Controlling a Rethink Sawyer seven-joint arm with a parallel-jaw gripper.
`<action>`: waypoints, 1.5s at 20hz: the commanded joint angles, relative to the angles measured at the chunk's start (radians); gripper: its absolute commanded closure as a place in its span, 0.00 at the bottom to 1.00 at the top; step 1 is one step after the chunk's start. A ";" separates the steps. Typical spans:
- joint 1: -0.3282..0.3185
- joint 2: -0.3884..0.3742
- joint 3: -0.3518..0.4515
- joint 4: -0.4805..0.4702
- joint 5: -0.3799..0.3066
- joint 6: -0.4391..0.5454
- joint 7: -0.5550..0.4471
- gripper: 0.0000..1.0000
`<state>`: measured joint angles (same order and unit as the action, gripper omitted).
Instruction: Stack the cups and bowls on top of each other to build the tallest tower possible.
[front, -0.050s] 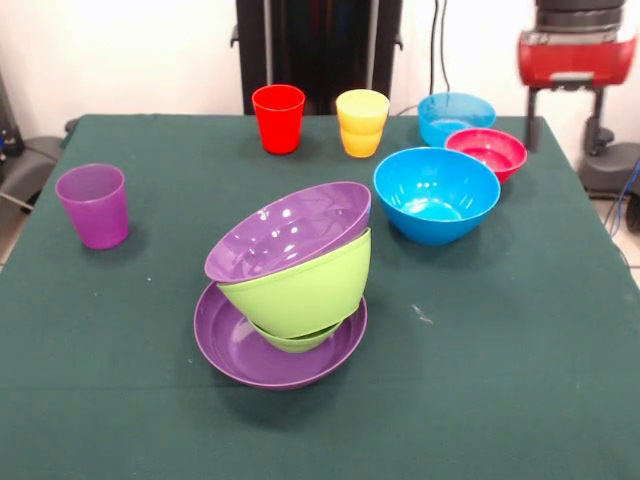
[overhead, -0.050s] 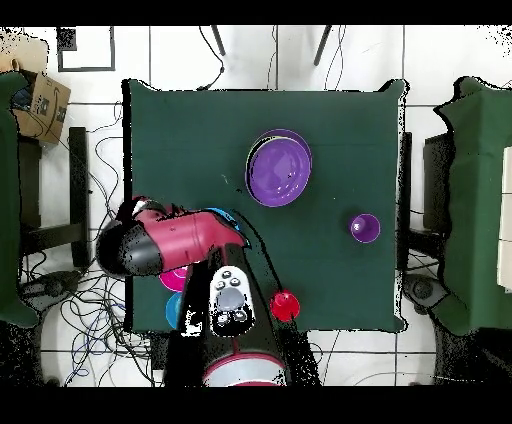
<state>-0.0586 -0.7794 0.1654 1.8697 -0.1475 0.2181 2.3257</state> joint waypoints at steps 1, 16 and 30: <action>-0.091 0.032 -0.035 0.193 -0.089 -0.092 0.066 0.00; -0.273 0.177 -0.103 0.162 -0.249 -0.279 0.016 0.00; -0.063 0.395 -0.177 -0.044 -0.108 -0.381 0.092 0.00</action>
<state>-0.1759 -0.4536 -0.0456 1.9492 -0.3152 -0.1429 2.3257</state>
